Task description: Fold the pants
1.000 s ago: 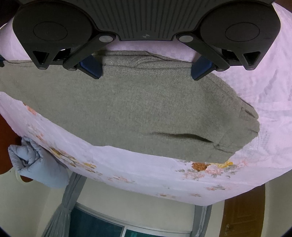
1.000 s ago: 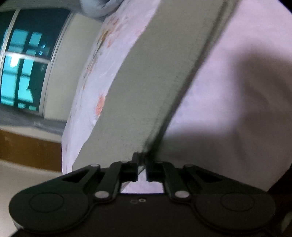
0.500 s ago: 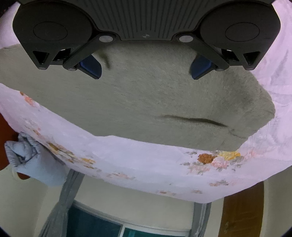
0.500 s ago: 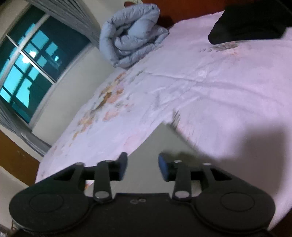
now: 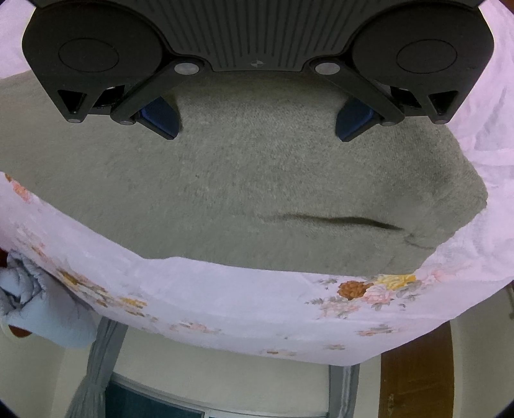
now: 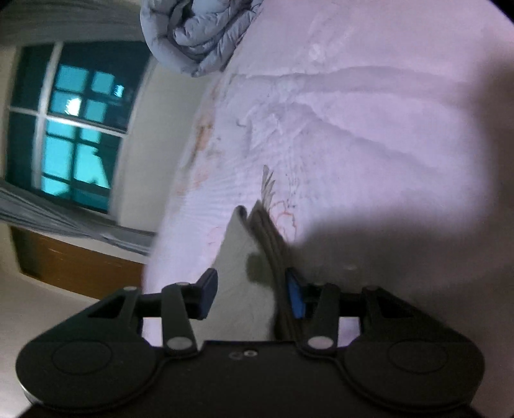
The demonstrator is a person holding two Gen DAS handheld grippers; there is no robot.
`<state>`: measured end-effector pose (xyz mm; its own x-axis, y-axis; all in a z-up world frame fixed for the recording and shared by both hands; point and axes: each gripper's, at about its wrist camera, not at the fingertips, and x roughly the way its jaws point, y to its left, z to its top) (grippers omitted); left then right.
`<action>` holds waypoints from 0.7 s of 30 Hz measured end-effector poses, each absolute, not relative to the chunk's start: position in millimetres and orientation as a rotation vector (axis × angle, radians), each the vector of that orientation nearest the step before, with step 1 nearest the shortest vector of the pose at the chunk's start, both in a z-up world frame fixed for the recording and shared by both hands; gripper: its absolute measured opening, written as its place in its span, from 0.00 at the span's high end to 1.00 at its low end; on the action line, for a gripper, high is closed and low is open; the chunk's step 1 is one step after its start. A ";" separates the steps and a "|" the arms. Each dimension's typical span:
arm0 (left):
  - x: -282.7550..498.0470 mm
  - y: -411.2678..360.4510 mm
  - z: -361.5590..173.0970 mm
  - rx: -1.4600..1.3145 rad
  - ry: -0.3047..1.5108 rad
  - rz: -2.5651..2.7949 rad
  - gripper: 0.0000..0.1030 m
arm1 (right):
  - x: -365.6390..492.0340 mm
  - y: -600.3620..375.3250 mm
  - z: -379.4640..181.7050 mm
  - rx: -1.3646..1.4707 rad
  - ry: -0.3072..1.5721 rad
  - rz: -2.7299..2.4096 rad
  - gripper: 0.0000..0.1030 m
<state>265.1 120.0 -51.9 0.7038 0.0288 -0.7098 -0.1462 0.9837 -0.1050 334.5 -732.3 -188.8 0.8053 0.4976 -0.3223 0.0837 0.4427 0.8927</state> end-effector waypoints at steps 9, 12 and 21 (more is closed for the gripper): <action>262.5 118.9 -52.3 -0.161 0.780 0.088 0.00 | 248.0 -705.1 -184.6 1.147 0.483 0.104 0.58; 262.4 117.7 -52.2 -0.155 0.781 0.086 0.00 | 232.4 -699.7 -197.2 1.260 0.430 0.059 0.58; 256.9 122.6 -52.3 -0.183 0.763 0.055 0.00 | 233.2 -678.2 -200.1 1.357 0.324 0.014 0.62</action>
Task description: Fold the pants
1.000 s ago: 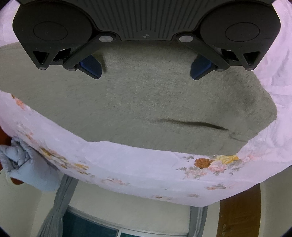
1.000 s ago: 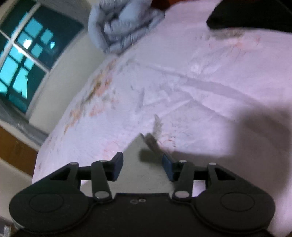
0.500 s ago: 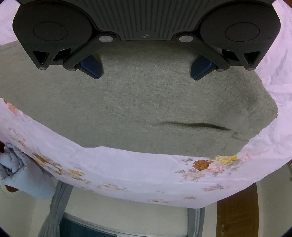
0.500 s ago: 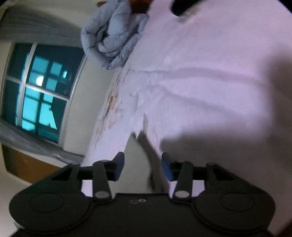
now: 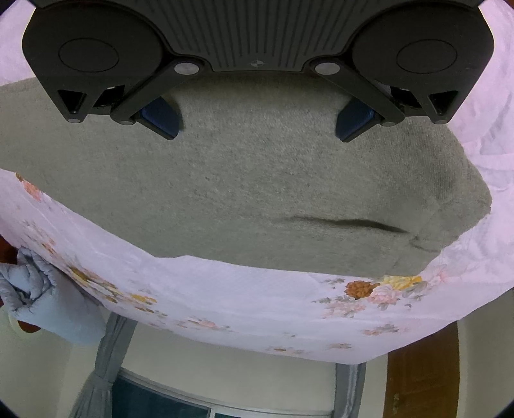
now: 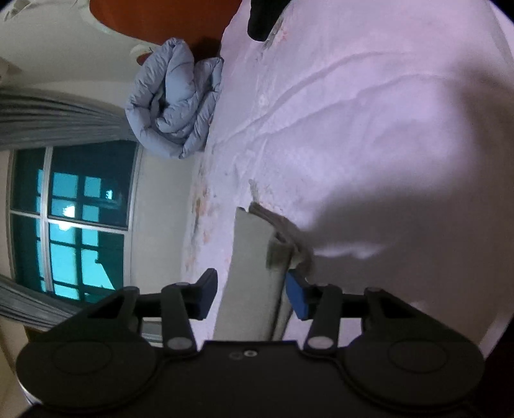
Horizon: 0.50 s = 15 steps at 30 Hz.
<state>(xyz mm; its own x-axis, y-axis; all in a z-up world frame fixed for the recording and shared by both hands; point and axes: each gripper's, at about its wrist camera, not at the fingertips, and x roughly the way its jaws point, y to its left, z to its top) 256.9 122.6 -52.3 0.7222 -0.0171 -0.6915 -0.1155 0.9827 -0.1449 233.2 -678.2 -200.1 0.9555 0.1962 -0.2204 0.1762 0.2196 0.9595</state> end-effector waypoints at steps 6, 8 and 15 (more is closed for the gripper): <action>257.4 124.8 -53.1 -0.188 0.760 0.043 0.00 | 247.4 -672.0 -195.6 1.289 0.363 -0.058 1.00; 255.8 125.1 -53.2 -0.191 0.758 0.040 0.00 | 238.8 -665.6 -186.5 1.278 0.306 -0.021 1.00; 254.9 123.5 -53.6 -0.179 0.762 0.032 0.00 | 220.6 -668.9 -214.4 1.372 0.316 -0.109 0.92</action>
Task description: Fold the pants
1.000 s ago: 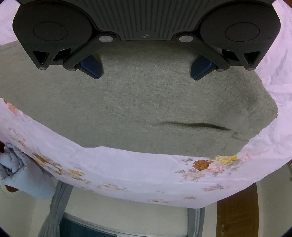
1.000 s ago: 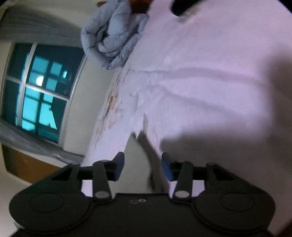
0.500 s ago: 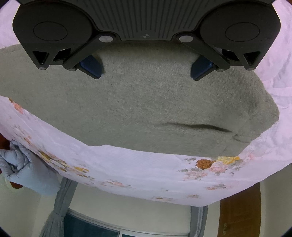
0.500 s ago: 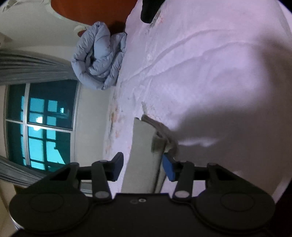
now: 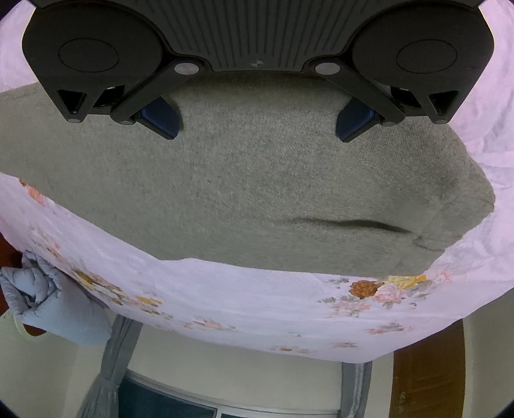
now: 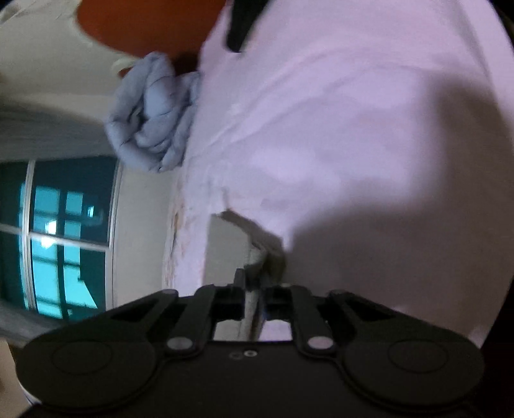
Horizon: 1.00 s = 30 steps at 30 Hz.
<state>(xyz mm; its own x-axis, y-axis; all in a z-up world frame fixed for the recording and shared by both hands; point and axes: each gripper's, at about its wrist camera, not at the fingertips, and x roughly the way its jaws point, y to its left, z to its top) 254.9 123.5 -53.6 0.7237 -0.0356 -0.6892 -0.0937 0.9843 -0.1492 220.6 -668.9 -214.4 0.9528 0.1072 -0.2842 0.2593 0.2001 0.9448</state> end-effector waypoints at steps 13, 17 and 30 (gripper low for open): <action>255.6 127.0 -54.4 -0.182 0.763 0.020 0.00 | 242.8 -657.2 -205.3 1.280 0.371 -0.127 0.61; 249.3 130.8 -49.2 -0.213 0.738 0.043 0.00 | 243.3 -655.0 -201.9 1.276 0.386 -0.150 0.60; 252.2 134.7 -59.0 -0.149 0.759 0.066 0.00 | 252.5 -650.2 -210.5 1.327 0.363 -0.161 0.95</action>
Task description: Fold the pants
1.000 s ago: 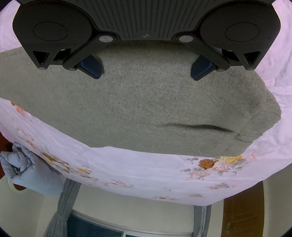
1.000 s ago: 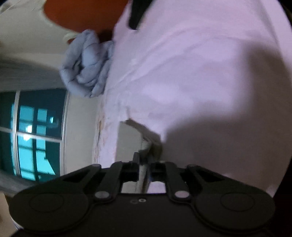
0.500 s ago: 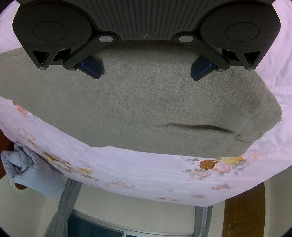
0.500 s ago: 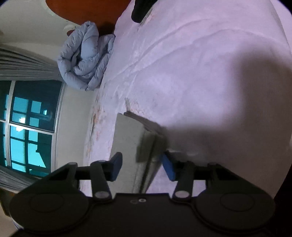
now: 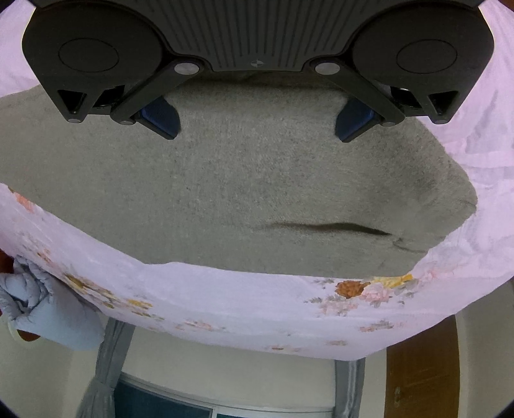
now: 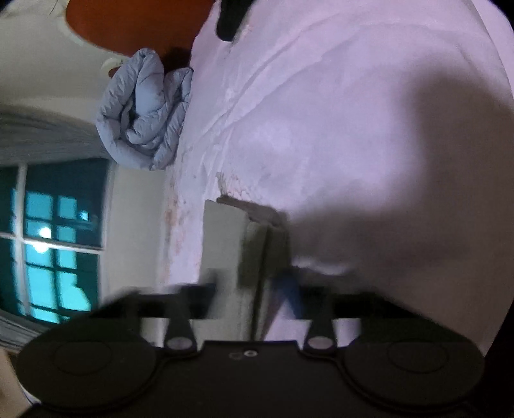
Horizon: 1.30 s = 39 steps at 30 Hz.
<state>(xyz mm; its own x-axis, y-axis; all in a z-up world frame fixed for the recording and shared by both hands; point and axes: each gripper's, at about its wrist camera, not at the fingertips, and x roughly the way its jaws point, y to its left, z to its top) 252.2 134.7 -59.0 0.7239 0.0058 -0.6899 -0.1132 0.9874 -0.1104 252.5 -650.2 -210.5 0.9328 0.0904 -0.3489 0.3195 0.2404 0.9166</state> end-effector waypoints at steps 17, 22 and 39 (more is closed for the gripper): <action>252.4 133.3 -63.0 -0.134 0.766 0.040 0.00 | 267.7 -658.2 -200.0 1.023 0.397 -0.185 0.97; 251.9 131.5 -62.8 -0.127 0.765 0.044 0.00 | 267.2 -664.1 -205.6 1.091 0.393 -0.163 0.96; 251.5 128.8 -62.3 -0.113 0.757 0.045 0.00 | 376.5 -630.0 -176.9 0.833 0.611 -0.058 1.00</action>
